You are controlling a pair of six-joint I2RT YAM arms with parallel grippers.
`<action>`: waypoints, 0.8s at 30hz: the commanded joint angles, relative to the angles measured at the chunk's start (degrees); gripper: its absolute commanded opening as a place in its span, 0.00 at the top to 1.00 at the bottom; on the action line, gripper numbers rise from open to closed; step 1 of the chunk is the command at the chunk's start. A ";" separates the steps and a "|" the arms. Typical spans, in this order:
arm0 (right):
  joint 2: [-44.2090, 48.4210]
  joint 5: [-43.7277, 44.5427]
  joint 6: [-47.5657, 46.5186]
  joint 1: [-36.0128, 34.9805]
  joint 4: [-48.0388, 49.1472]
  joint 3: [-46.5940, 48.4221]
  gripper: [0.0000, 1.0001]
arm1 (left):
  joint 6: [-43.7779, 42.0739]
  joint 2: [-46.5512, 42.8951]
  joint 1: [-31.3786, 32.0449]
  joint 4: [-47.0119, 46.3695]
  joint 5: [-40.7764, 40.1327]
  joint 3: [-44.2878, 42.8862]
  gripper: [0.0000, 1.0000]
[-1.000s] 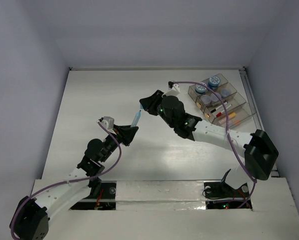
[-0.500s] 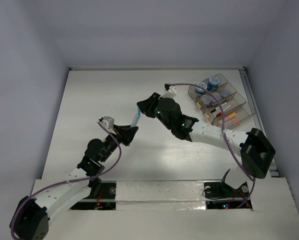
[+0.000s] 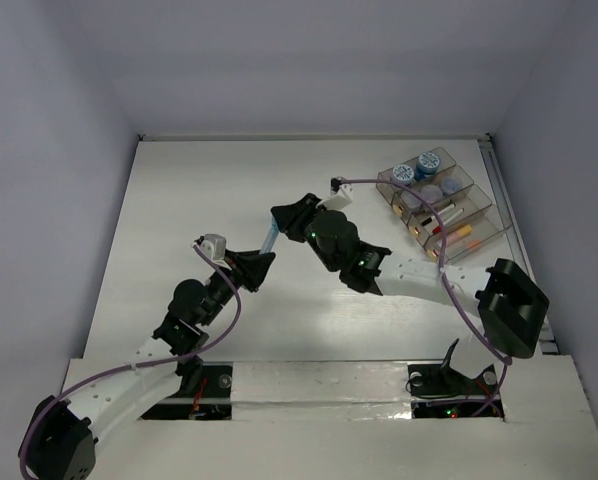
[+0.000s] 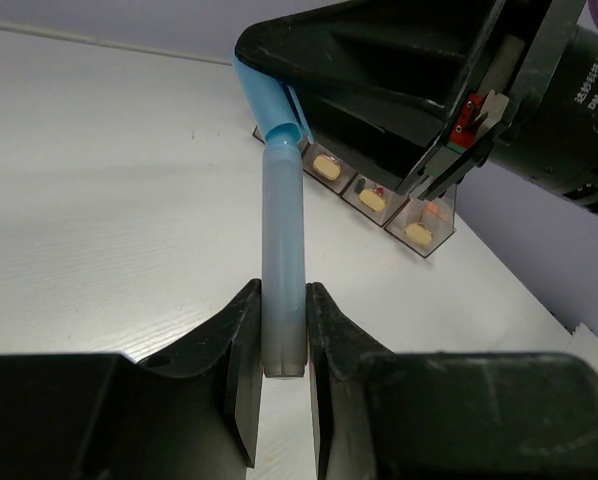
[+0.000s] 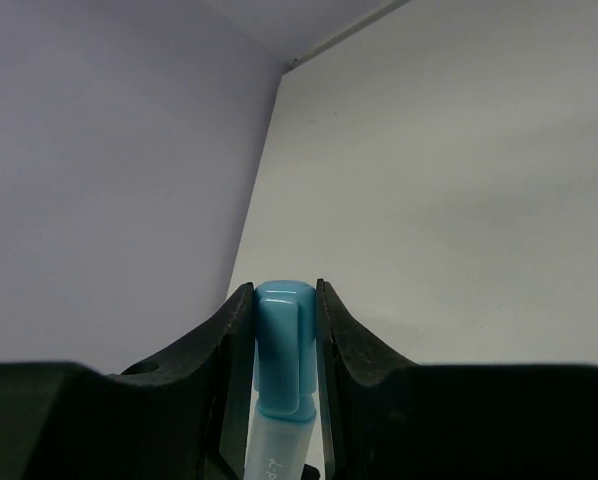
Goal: Sort the stationery into containers
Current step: Close the pen cap on the pen.
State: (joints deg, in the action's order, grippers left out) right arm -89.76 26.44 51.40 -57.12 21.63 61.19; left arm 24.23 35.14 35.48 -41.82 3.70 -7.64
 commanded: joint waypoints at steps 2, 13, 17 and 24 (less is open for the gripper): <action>0.90 5.55 2.65 -3.17 7.89 -3.44 1.00 | -0.24 -1.21 0.11 -4.23 -2.82 -1.77 1.00; 0.63 9.07 5.38 -6.77 15.55 -7.14 1.00 | -0.06 -1.65 0.11 -4.59 -3.09 -1.50 1.00; 0.90 6.27 7.30 -7.48 15.47 -7.49 1.00 | -0.41 -1.82 0.11 -4.41 -3.09 -1.59 1.00; -0.94 4.06 8.19 -9.23 13.88 -6.70 1.00 | -0.67 -1.82 0.11 -4.06 -5.11 -1.94 1.00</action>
State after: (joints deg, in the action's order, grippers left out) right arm -89.71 36.40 57.56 -61.89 35.16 54.52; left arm 24.43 33.82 35.92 -41.25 2.07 -7.64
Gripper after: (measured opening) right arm 0.311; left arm 0.156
